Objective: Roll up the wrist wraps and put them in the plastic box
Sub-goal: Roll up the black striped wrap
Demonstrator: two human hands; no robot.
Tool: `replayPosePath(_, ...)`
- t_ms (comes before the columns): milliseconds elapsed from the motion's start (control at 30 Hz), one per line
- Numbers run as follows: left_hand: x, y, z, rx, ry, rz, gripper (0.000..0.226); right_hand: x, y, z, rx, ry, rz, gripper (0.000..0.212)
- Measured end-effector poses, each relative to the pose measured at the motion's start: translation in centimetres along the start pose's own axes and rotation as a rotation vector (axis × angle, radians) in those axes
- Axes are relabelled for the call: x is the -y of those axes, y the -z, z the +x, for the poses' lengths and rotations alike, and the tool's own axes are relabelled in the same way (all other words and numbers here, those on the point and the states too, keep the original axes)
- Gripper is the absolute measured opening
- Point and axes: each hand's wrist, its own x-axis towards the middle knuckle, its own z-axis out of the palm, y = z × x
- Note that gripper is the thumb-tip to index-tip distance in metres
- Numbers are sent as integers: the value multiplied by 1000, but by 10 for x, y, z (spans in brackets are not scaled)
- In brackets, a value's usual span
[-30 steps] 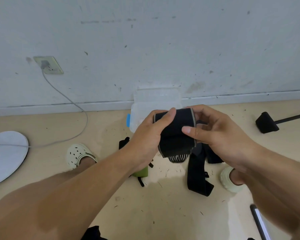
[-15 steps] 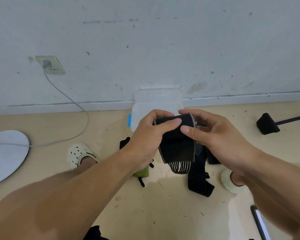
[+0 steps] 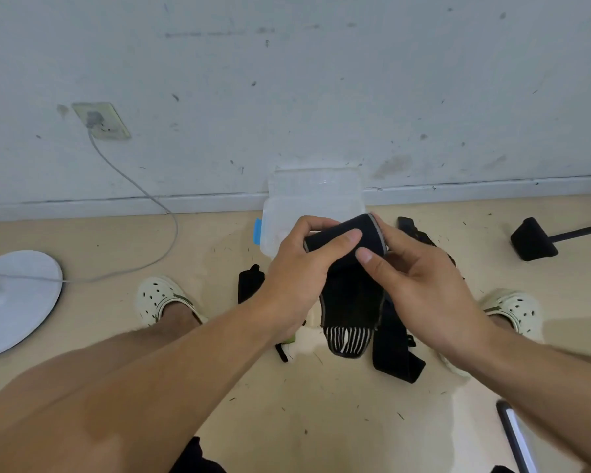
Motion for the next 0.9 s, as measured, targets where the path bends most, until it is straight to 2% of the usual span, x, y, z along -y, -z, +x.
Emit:
replayPosePath(100, -1, 5, 1, 17, 24, 12, 40, 3, 4, 2, 58, -29, -72, 45)
replayPosePath(233, -3, 7, 2, 64, 27, 18, 29, 4, 17, 11, 66, -106, -10, 56)
replayPosePath(333, -5, 5, 0, 99, 23, 58, 35, 6, 23, 13, 133, -103, 12, 52)
replayPosePath(400, -7, 3, -1, 117, 30, 26, 43, 6, 24, 12, 113, -36, 44, 49)
replayPosePath(533, -11, 0, -1, 111, 44, -8, 58, 4, 23, 14, 66, 71, -16, 56)
replayPosePath(633, -8, 2, 2, 76, 31, 7, 45, 4, 25, 16, 156, -10, 23, 58)
replayPosePath(733, -6, 3, 3, 67, 18, 19, 49, 11, 26, 17, 212, -124, 188, 54)
replayPosePath(800, -6, 3, 2, 77, 19, 10, 50, 12, 25, 17, 191, -110, 213, 51)
replayPosePath(900, -6, 2, 1, 92, 41, -48, 38, 8, 23, 16, 143, -45, 152, 48)
